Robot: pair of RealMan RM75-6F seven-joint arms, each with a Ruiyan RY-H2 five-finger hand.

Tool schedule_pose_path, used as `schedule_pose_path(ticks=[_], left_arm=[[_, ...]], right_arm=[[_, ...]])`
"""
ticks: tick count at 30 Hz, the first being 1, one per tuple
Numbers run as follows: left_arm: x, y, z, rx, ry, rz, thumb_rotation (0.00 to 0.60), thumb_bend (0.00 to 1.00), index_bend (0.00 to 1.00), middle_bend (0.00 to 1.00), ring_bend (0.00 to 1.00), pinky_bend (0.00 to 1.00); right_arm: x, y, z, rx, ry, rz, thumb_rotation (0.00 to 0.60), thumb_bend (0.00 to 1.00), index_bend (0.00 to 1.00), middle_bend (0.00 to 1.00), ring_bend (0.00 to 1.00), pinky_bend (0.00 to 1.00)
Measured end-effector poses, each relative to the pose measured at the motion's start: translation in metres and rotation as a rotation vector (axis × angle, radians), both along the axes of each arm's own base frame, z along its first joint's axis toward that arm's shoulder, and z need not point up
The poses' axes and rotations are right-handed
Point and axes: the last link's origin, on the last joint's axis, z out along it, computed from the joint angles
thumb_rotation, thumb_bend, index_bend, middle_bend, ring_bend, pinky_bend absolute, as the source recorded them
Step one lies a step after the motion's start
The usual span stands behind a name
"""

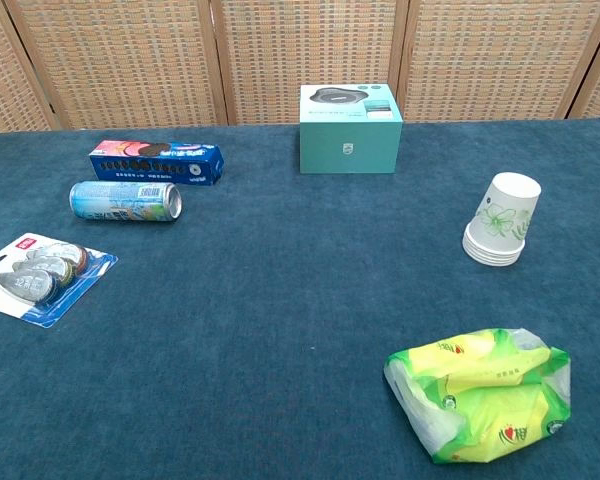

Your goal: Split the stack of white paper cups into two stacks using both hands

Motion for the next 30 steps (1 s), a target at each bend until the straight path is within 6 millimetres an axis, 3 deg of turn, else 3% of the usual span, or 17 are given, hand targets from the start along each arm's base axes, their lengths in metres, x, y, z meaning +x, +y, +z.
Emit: schedule_pose_path(ticks=[15, 17, 20, 30], left_arm=[[-0.011, 0.012, 0.004, 0.015, 0.004, 0.053, 0.6, 0.07, 0.0, 0.0, 0.0, 0.0], [-0.013, 0.012, 0.004, 0.014, 0.004, 0.06, 0.6, 0.07, 0.0, 0.0, 0.0, 0.0], [-0.014, 0.015, 0.003, 0.011, 0.005, 0.07, 0.6, 0.07, 0.0, 0.0, 0.0, 0.0], [-0.018, 0.023, -0.002, 0.008, 0.02, 0.099, 0.6, 0.07, 0.0, 0.0, 0.0, 0.0]], right_arm=[[0.003, -0.025, -0.013, 0.004, 0.068, -0.02, 0.6, 0.0, 0.02, 0.0, 0.0, 0.0], [0.008, -0.036, -0.016, 0.042, 0.071, 0.007, 0.6, 0.0, 0.04, 0.01, 0.0, 0.0], [0.019, -0.059, -0.021, 0.111, 0.077, 0.053, 0.6, 0.0, 0.12, 0.11, 0.03, 0.04], [0.064, -0.15, -0.05, 0.376, 0.008, 0.106, 0.6, 0.0, 0.16, 0.21, 0.11, 0.18]])
